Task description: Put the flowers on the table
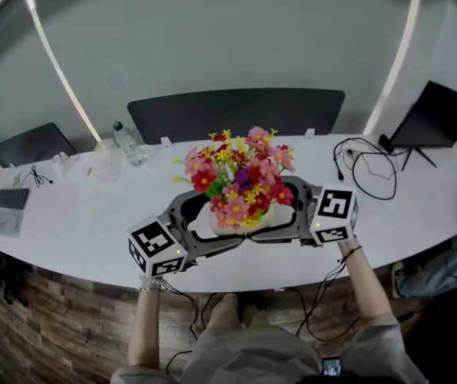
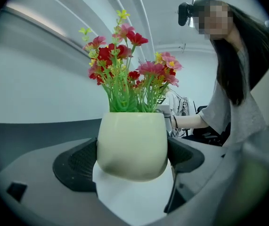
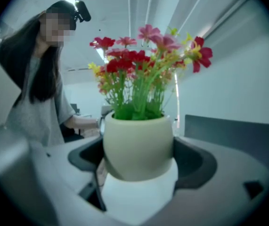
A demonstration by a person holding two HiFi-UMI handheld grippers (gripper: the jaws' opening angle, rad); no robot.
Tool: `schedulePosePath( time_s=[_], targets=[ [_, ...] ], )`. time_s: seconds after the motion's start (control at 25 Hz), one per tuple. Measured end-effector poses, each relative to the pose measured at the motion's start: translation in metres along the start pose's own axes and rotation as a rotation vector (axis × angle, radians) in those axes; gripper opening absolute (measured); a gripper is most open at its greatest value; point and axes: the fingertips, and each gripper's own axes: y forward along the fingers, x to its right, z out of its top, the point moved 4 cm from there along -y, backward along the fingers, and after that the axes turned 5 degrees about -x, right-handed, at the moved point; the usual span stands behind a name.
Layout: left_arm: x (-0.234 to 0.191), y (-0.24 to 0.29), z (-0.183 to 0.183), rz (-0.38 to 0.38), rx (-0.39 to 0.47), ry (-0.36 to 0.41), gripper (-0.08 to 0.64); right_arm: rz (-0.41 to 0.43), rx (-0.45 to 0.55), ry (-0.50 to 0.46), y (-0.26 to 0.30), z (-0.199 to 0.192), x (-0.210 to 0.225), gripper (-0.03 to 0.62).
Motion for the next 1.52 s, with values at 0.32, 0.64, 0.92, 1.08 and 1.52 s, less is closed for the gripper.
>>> schedulePosePath(
  time_s=[0.32, 0.64, 0.92, 1.08, 1.52],
  targets=[
    [-0.02, 0.0, -0.026, 0.005, -0.043, -0.029, 0.457, 0.019, 0.006, 0.029, 0.021, -0.021, 0.017, 0.446],
    [-0.039, 0.0, -0.044, 0.033, -0.013, -0.055, 0.457, 0.05, 0.03, 0.053, 0.037, -0.037, 0.035, 0.446],
    [-0.052, 0.006, -0.072, 0.041, -0.041, -0.07, 0.457, 0.061, 0.033, 0.075, 0.052, -0.063, 0.048, 0.446],
    [-0.055, 0.009, -0.085, 0.05, -0.05, -0.076, 0.457, 0.068, 0.011, 0.063, 0.058, -0.073, 0.053, 0.446],
    [-0.072, 0.021, -0.112, 0.065, -0.077, -0.098, 0.457, 0.076, -0.041, 0.058, 0.071, -0.096, 0.07, 0.446]
  ],
)
